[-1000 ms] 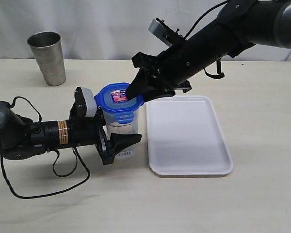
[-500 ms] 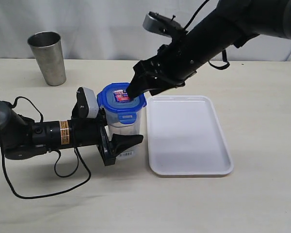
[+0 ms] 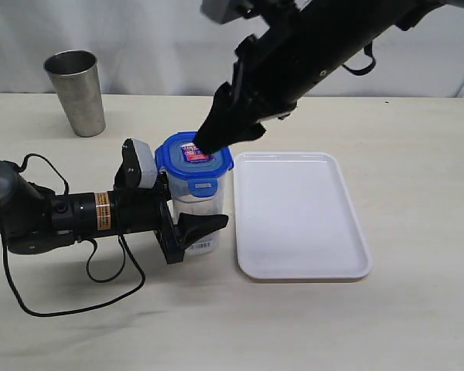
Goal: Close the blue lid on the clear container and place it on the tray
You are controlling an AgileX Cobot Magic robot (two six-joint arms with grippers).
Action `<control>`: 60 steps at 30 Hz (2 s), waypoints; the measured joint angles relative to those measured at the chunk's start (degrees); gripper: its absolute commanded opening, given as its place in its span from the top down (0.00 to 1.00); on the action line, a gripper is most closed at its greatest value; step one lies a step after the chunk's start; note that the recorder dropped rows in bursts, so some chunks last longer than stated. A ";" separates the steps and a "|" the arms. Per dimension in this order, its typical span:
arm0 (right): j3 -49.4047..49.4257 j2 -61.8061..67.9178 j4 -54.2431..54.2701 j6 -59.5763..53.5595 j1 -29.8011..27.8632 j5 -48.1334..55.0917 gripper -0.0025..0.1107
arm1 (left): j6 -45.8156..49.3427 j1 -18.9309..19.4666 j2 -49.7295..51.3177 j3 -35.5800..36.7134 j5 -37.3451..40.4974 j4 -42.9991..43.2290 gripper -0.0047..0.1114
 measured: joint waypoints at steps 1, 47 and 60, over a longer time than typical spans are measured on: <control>0.00 0.00 -2.20 -0.27 1.43 0.00 0.52 | 0.00 0.00 0.00 0.00 0.00 0.00 0.96; 21.54 -15.60 -29.61 5.39 18.70 -31.83 0.52 | 27.27 2.89 0.21 -0.41 -2.01 3.36 0.96; 7.08 -5.33 -25.40 3.30 13.07 -9.53 0.53 | 35.65 2.89 0.21 -0.41 -1.77 8.09 0.96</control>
